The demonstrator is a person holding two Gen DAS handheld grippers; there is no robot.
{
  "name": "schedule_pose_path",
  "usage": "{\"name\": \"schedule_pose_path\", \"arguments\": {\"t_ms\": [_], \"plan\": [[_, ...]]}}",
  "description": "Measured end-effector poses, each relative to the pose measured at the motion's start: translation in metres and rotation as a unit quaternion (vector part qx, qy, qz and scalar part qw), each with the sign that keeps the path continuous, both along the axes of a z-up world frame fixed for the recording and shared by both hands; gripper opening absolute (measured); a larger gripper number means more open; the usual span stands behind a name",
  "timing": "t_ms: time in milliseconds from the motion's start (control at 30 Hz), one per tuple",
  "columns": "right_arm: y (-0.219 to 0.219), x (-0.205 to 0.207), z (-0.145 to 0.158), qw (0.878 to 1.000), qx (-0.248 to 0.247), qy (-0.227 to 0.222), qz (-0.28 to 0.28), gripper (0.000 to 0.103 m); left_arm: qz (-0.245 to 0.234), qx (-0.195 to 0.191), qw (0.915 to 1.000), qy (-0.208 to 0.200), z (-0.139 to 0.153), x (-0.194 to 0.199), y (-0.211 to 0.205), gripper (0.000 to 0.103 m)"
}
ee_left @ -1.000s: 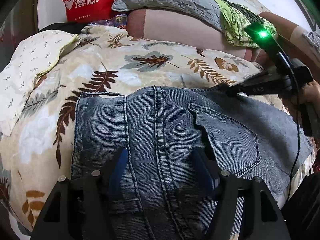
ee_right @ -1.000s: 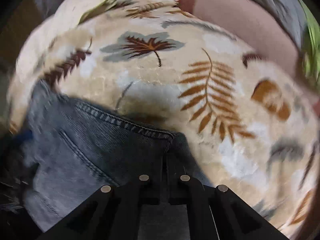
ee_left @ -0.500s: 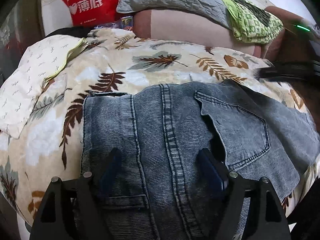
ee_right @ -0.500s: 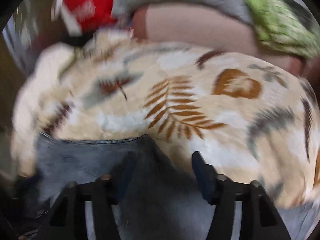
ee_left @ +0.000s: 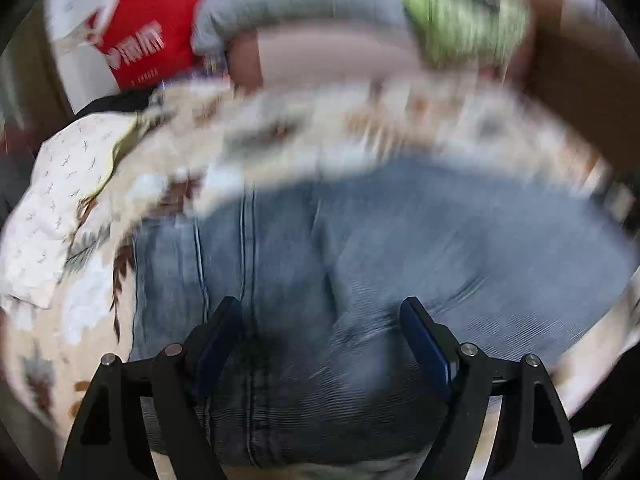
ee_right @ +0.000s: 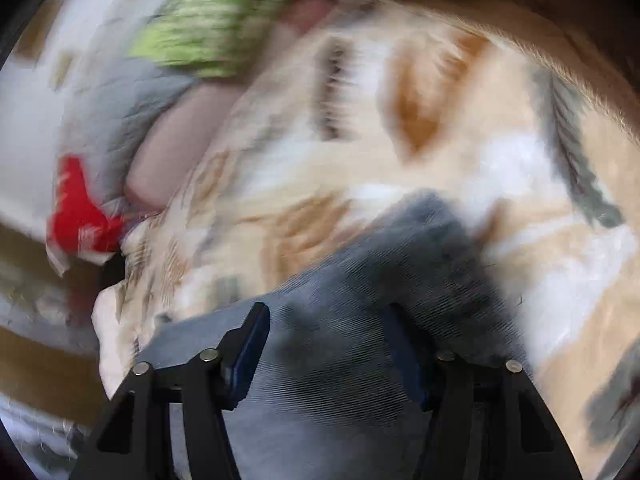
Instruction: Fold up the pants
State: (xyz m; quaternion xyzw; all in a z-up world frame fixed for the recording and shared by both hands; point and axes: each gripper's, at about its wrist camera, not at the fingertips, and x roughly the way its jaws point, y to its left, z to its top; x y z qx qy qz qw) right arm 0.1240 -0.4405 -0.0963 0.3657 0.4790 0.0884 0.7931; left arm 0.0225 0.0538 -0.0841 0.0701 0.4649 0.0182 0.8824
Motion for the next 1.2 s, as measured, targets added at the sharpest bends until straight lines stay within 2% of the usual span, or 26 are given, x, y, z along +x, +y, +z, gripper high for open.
{"name": "schedule_pose_path", "arguments": {"t_ms": [33, 67, 100, 167, 233, 300, 400, 500, 600, 733, 900, 1000, 1200], "plan": [[-0.007, 0.000, 0.001, 1.000, 0.017, -0.012, -0.009, 0.053, -0.004, -0.002, 0.9998, -0.021, -0.005, -0.003, 0.005, 0.092], [-0.011, 0.000, 0.007, 1.000, 0.020, -0.011, -0.016, 0.054, 0.001, -0.006, 0.9997, -0.025, -0.004, -0.004, 0.008, 0.095], [-0.011, -0.003, 0.016, 1.000, 0.000, -0.013, -0.015, 0.056, 0.014, -0.024, 0.9995, -0.013, 0.000, -0.003, 0.013, 0.094], [-0.009, -0.015, 0.035, 0.999, -0.022, -0.041, 0.001, 0.056, 0.027, -0.033, 0.9990, -0.012, 0.009, -0.004, 0.014, 0.094], [-0.011, -0.045, 0.055, 0.998, -0.015, -0.067, 0.009, 0.058, 0.026, -0.032, 0.9988, -0.028, 0.019, -0.008, 0.009, 0.094], [-0.023, -0.074, 0.063, 0.997, -0.010, -0.070, -0.022, 0.059, 0.016, -0.042, 0.9979, -0.047, 0.031, -0.012, 0.001, 0.094], [-0.048, -0.128, 0.057, 0.995, 0.033, -0.050, -0.079, 0.059, -0.002, -0.077, 0.9948, -0.067, 0.047, -0.011, -0.018, 0.094], [-0.055, -0.148, 0.034, 0.994, 0.060, -0.002, -0.093, 0.059, -0.024, -0.120, 0.9905, -0.064, 0.055, 0.000, -0.040, 0.094], [-0.057, -0.147, 0.015, 0.992, 0.071, 0.024, -0.104, 0.059, -0.041, -0.146, 0.9872, -0.050, 0.056, 0.010, -0.063, 0.094], [-0.064, -0.134, -0.008, 0.985, 0.111, 0.046, -0.127, 0.059, -0.057, -0.166, 0.9840, -0.031, 0.052, 0.014, -0.094, 0.094], [-0.065, -0.123, -0.014, 0.982, 0.106, 0.053, -0.145, 0.057, -0.065, -0.186, 0.9804, -0.005, 0.048, 0.024, -0.126, 0.094], [-0.067, -0.127, -0.015, 0.979, 0.114, 0.055, -0.161, 0.053, -0.070, -0.187, 0.9798, 0.000, 0.049, 0.034, -0.148, 0.094], [-0.066, -0.128, -0.013, 0.978, 0.103, 0.058, -0.171, 0.055, -0.078, -0.166, 0.9826, 0.027, 0.034, 0.057, -0.196, 0.094]]}}
